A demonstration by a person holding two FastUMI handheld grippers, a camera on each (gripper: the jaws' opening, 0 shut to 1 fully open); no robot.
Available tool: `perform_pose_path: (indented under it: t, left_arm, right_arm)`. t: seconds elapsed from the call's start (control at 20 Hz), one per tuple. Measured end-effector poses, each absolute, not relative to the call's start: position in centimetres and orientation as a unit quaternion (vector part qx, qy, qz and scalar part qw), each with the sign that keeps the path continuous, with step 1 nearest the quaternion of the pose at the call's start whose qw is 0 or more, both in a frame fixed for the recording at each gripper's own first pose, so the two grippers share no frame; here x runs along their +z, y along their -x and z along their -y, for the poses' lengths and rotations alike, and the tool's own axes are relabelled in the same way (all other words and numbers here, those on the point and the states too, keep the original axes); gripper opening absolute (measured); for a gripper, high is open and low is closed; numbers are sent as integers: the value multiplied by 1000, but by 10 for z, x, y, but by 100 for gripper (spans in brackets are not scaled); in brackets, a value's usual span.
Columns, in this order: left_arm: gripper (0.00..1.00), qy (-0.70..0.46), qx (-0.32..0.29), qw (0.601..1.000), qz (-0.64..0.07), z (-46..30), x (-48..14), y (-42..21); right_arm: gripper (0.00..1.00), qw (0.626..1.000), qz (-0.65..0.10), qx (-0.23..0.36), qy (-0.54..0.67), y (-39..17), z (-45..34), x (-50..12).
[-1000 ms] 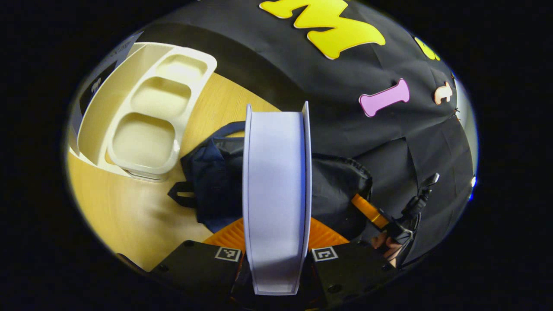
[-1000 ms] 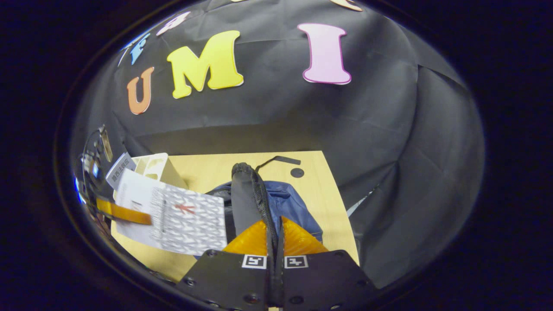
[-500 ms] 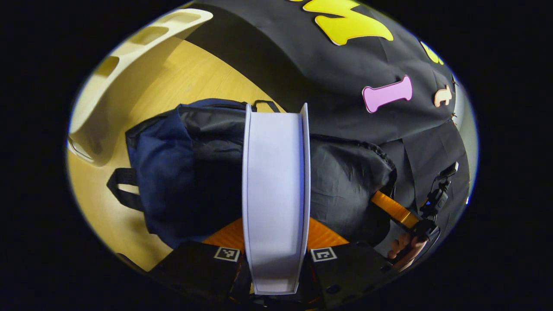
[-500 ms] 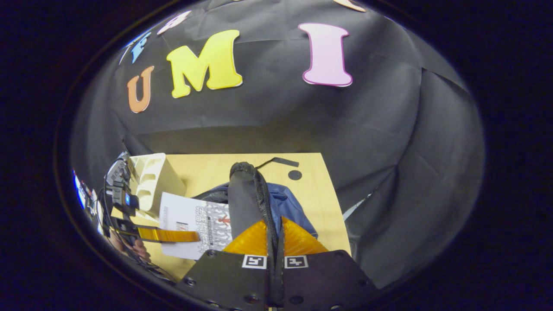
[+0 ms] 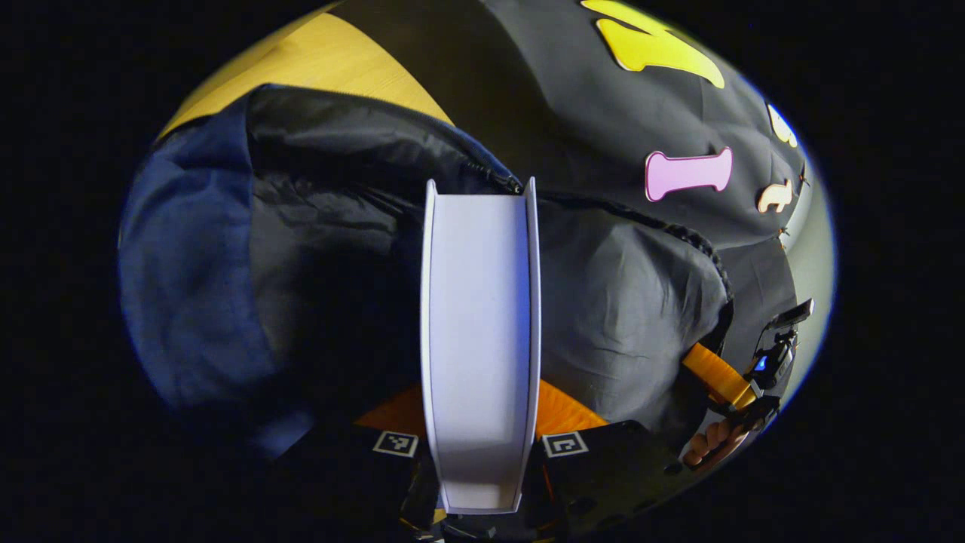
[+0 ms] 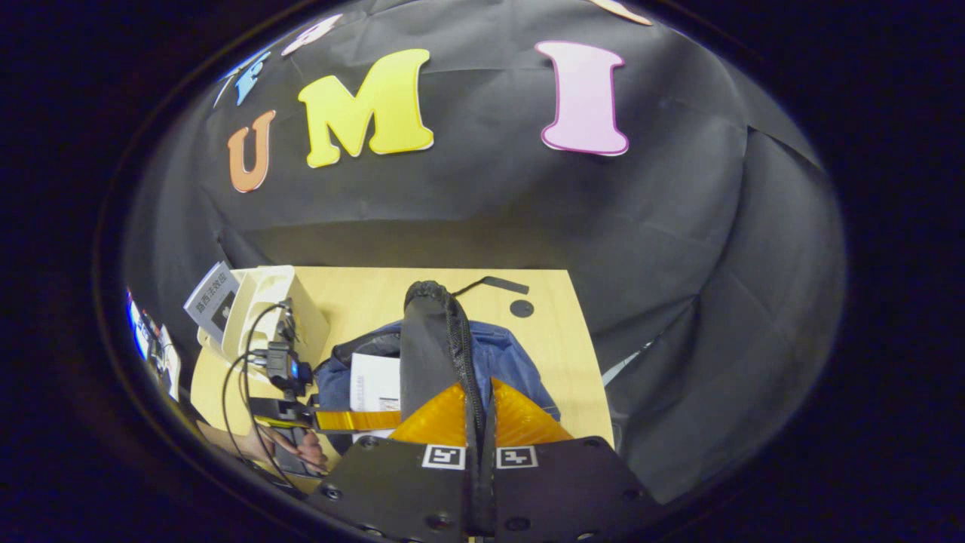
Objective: Open the schoolbag, grab two books from the bookshelf and put them into the schoolbag.
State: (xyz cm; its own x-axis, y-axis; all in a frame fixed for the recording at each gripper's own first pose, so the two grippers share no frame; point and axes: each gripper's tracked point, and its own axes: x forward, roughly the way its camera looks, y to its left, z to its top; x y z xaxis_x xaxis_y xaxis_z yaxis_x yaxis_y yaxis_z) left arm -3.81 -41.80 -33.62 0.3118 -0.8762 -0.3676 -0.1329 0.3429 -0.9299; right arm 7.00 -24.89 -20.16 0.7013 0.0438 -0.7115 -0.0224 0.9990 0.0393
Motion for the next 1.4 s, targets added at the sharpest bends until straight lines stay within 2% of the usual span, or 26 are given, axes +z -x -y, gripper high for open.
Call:
perform_pose_path:
  t: [0.2, 0.3, 0.35, 0.45, 0.5, 0.55, 0.6, 0.75, 0.85, 1.1, 1.4]
  left_arm:
    - [47, 530, -276, 606, -525, 422, -348, 32]
    - [48, 525, -272, 602, -538, 420, -349, 33]
    - [46, 505, -260, 611, -552, 416, -356, 35]
    - [60, 458, -243, 629, -579, 405, -369, 38]
    - [64, 443, -236, 633, -590, 400, -370, 41]
    - [87, 425, -227, 639, -599, 395, -371, 41]
    - [82, 410, -218, 646, -606, 390, -371, 41]
    - [96, 334, -159, 683, -630, 356, -371, 41]
    - [100, 306, -147, 701, -628, 336, -354, 36]
    - [97, 177, -143, 791, -569, 274, -306, 14]
    - [97, 16, -81, 892, -444, 163, -233, -18]
  right_arm:
    - [0, 922, -386, 19, -13, -71, 245, -202]
    - [1, 922, -387, 18, -13, -70, 244, -203]
    - [0, 922, -387, 18, -11, -70, 243, -204]
    - [0, 921, -388, 17, -11, -69, 242, -207]
    - [0, 921, -390, 17, -12, -67, 241, -209]
    - [1, 920, -391, 17, -11, -66, 240, -211]
    - [1, 920, -391, 17, -11, -67, 239, -210]
    - [0, 920, -391, 16, -9, -66, 237, -214]
    - [1, 919, -393, 12, -9, -65, 238, -218]
    - [1, 920, -391, 11, -3, -65, 231, -216]
    - [1, 921, -388, 8, 0, -61, 218, -215]
